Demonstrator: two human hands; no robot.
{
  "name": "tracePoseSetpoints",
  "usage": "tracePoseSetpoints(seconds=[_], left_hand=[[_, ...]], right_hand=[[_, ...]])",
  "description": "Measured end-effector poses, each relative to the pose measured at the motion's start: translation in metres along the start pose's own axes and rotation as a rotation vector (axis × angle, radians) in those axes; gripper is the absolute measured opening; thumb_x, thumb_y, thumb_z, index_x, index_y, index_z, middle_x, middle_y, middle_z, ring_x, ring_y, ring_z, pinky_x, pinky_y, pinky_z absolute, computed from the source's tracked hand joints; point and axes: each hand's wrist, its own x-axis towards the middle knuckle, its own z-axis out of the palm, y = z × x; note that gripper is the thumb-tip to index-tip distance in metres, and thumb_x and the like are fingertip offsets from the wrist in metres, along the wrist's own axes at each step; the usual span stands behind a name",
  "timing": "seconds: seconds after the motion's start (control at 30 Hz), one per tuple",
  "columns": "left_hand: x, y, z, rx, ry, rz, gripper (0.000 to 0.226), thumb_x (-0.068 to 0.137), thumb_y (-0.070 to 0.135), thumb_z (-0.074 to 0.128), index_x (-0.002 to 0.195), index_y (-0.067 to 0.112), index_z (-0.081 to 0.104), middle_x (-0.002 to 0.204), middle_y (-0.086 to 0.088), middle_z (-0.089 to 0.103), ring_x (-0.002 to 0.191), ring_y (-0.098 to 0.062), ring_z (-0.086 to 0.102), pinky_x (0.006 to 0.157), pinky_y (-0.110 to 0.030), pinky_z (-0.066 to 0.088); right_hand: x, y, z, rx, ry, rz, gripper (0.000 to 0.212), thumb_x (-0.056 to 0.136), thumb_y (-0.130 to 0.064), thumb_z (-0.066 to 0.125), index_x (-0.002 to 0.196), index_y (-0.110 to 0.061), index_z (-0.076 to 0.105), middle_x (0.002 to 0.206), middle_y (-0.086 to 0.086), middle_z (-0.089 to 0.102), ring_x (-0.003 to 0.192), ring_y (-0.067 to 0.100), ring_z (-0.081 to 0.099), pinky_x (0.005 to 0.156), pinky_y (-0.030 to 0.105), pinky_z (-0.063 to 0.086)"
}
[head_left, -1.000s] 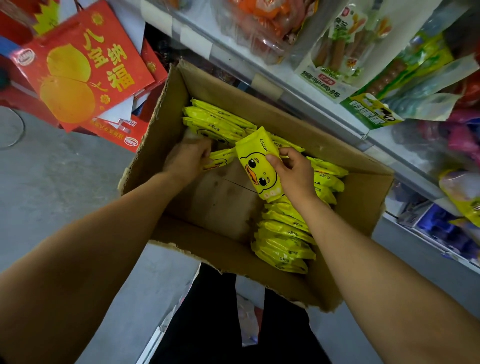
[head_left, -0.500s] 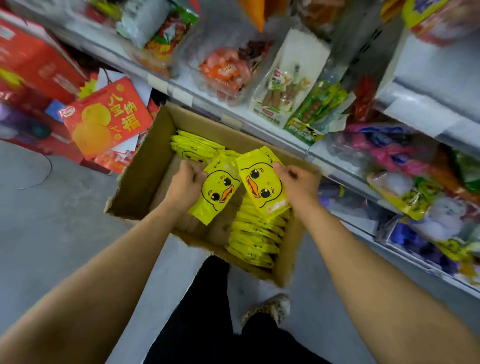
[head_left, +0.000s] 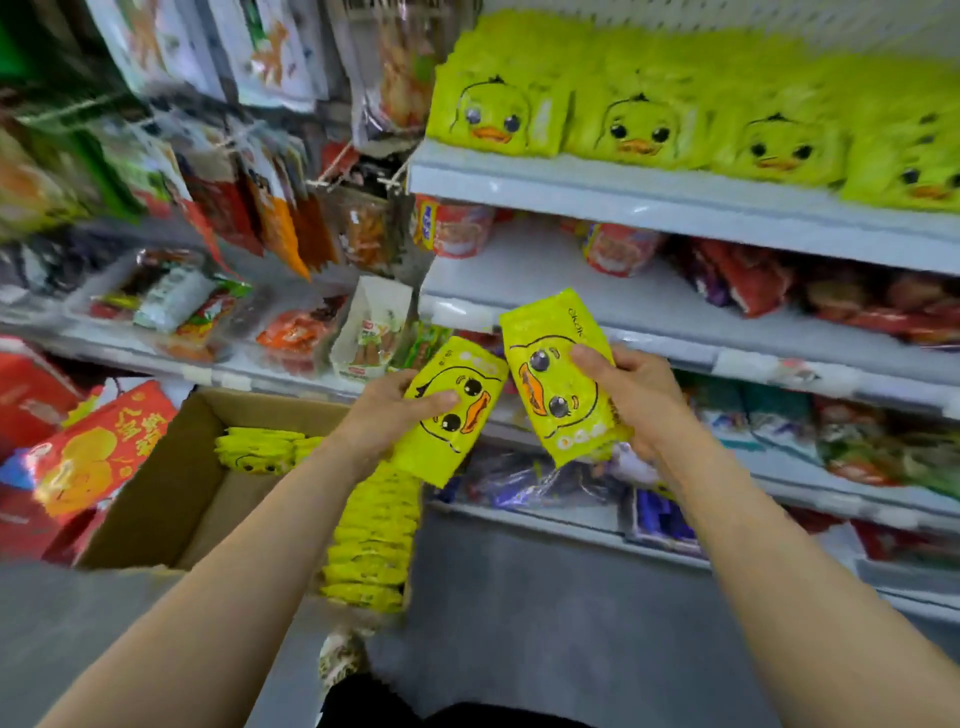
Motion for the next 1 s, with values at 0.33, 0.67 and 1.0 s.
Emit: tracePoseSetpoints(seconds=[0.33, 0.67, 1.0], left_hand=[[0.000, 0.138, 0.156, 0.142, -0.231, 0.172, 0.026, 0.077, 0.020, 0.079, 0.101, 0.017, 0.069, 0.088, -0.004, 0.076, 0.076, -0.021, 0.073, 0.070, -0.035, 0.058], [0.042, 0.241, 0.303, 0.292, -0.384, 0.330, 0.031, 0.078, 0.022, 0.079, 0.105, 0.011, 0.068, 0.093, -0.009, 0.075, 0.083, -0.025, 0.073, 0.072, -0.037, 0.059], [0.154, 0.344, 0.487, 0.554, -0.470, 0.506, 0.045, 0.069, 0.028, 0.086, 0.105, 0.010, 0.065, 0.111, 0.000, 0.068, 0.112, -0.018, 0.062, 0.095, -0.032, 0.051]], right_hand=[[-0.061, -0.076, -0.179, 0.066, 0.329, -0.228, 0.019, 0.084, -0.035, 0.074, 0.087, -0.016, 0.073, 0.082, 0.003, 0.077, 0.072, 0.019, 0.072, 0.071, 0.040, 0.059], [-0.058, -0.115, -0.318, 0.419, 0.263, -0.043, 0.053, 0.065, -0.018, 0.079, 0.112, 0.003, 0.067, 0.101, 0.019, 0.073, 0.078, 0.026, 0.074, 0.063, 0.041, 0.062], [0.015, -0.168, -0.496, 0.128, 0.394, -0.225, 0.044, 0.072, 0.000, 0.079, 0.114, 0.000, 0.064, 0.102, 0.017, 0.074, 0.082, 0.031, 0.073, 0.071, 0.045, 0.061]])
